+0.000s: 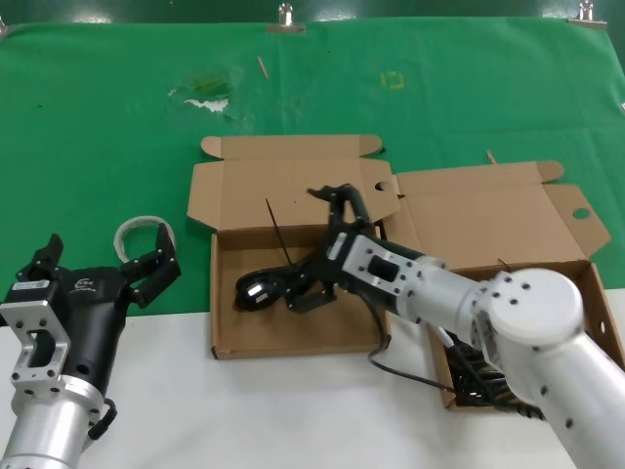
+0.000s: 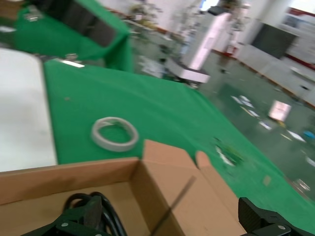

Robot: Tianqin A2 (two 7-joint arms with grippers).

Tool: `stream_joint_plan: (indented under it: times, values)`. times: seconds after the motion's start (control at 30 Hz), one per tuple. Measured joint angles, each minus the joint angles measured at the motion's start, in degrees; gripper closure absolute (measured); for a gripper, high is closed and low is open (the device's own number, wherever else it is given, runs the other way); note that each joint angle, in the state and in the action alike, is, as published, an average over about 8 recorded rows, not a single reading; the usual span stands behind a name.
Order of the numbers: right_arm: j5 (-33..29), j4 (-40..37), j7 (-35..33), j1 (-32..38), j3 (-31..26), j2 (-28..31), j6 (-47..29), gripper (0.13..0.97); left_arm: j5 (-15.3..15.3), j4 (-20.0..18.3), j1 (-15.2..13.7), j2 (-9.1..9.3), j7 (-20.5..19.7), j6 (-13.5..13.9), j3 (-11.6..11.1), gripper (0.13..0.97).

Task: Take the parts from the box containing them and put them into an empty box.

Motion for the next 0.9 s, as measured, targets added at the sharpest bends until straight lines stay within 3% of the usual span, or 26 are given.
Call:
stream_joint_plan:
  times: [0.37,0.9]
  values:
    - [3.2,11.2,7.3,-9.9,6.1,2.4,8.0,0.129,0.0,0.0,0.0,0.0,0.0,0.0,0.0,0.138]
    - [7.8,27.6,17.9,-24.5,15.0,5.9,19.7,0.129,0.0,0.0,0.0,0.0,0.0,0.0,0.0,0.132]
